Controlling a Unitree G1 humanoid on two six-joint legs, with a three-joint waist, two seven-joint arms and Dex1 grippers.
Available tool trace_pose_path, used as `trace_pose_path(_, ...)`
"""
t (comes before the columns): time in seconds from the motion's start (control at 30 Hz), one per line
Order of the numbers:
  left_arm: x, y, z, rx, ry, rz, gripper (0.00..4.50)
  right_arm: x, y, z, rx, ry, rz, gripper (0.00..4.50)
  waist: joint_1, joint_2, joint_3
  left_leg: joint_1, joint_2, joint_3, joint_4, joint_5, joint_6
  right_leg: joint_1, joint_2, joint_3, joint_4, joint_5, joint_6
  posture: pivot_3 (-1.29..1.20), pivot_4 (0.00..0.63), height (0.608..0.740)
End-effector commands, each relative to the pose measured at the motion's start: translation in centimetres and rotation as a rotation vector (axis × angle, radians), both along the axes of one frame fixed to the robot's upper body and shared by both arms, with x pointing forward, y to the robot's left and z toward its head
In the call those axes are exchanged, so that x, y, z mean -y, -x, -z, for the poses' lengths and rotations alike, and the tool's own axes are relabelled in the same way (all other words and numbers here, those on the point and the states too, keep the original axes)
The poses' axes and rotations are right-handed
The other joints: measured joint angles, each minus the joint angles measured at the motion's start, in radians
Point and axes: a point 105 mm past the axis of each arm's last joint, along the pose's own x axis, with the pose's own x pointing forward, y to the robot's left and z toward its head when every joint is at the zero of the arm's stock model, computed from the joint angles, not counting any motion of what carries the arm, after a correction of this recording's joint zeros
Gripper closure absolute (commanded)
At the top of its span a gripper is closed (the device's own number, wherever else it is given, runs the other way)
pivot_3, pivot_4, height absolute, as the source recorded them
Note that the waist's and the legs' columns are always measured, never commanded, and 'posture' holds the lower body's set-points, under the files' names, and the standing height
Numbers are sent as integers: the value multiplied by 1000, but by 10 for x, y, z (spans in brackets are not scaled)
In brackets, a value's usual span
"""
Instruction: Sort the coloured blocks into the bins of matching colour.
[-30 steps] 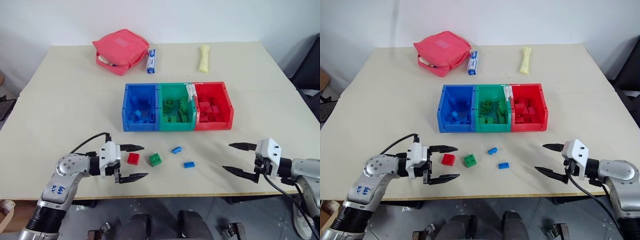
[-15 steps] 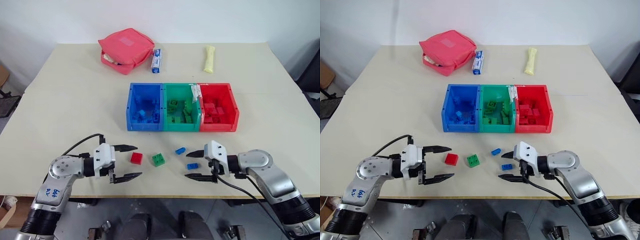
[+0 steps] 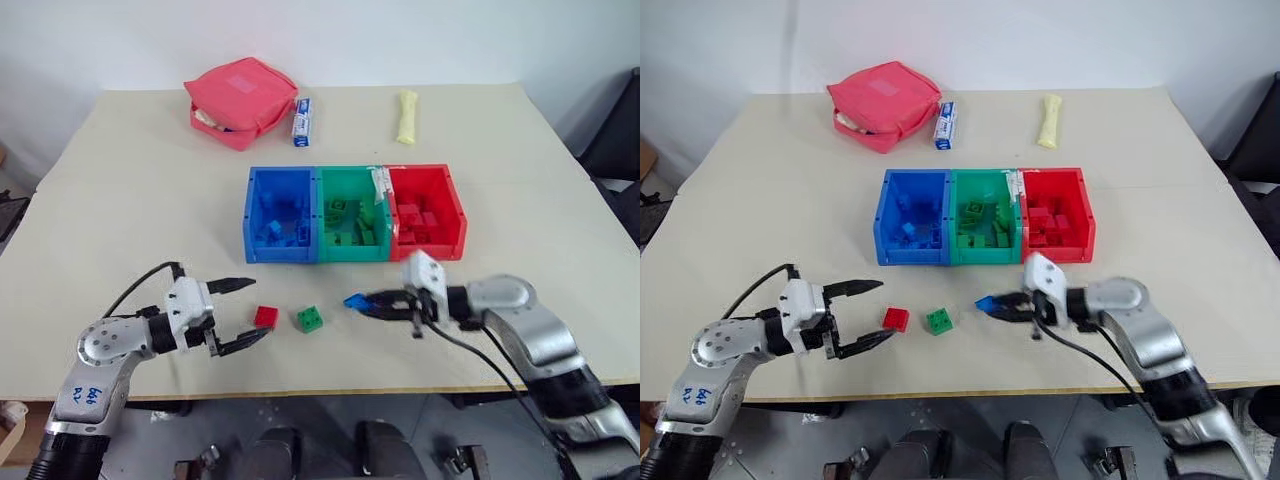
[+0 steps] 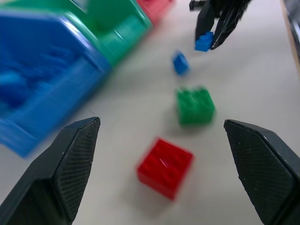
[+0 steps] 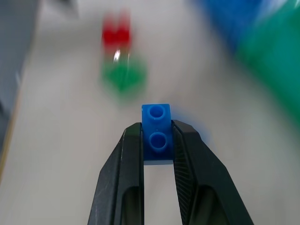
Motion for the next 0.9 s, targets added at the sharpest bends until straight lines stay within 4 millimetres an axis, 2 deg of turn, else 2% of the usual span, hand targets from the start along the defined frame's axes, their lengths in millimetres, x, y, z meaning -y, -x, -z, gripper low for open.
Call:
trace_pose_path(0.03,-14,4,-11,29,53,-89,0,-29,-10,-35,55,-95,0,4061,-2,0,0,0,0,0,0,0,0,-1,0,0,1,0,0,0,150,740)
trace_pose_path(0.17,-31,7,-9,30,90,-203,0,-64,-44,-64,118,-167,103,4061,-6,0,0,-1,-2,0,-1,0,0,-4,-1,0,5,0,0,0,150,740)
trace_pose_path(0.33,-36,14,-2,25,100,-253,0,-72,-80,-63,195,-122,237,4061,-3,-1,-1,-2,-4,-1,0,0,1,-8,-2,0,11,1,-1,0,150,740)
trace_pose_path(0.5,-32,18,-1,0,103,-224,0,-76,-87,-77,236,-157,239,2332,-9,-1,-1,-3,-3,0,-1,0,1,-10,-2,0,12,1,-1,0,150,740)
trace_pose_path(0.6,-30,17,-2,4,95,-198,0,-68,-80,-75,262,-155,207,1344,-12,-1,-1,-3,-2,1,-2,0,0,-10,-1,-1,12,1,-2,0,150,740)
trace_pose_path(0.67,-25,14,-6,9,96,-157,0,-54,-63,-70,279,-150,126,596,-6,-1,-1,-4,-2,1,-2,0,0,-10,-1,-1,12,1,-2,0,150,740)
trace_pose_path(0.73,-18,10,-7,10,84,-110,0,-30,-35,-60,263,-158,28,27,13,-1,-1,-4,-3,-1,-1,0,1,-9,-2,-2,11,1,-2,0,150,740)
trace_pose_path(0.8,-10,7,-6,9,60,-67,0,-8,-16,-48,256,-134,-6,27,20,-1,-1,-4,-4,-2,1,-2,3,-8,-2,-1,9,1,-2,0,150,740)
trace_pose_path(0.9,0,4,-2,0,18,1,0,31,-2,-24,260,-43,43,27,20,-1,-1,-4,-5,0,2,-2,4,-6,-3,-1,8,1,-1,0,150,740)
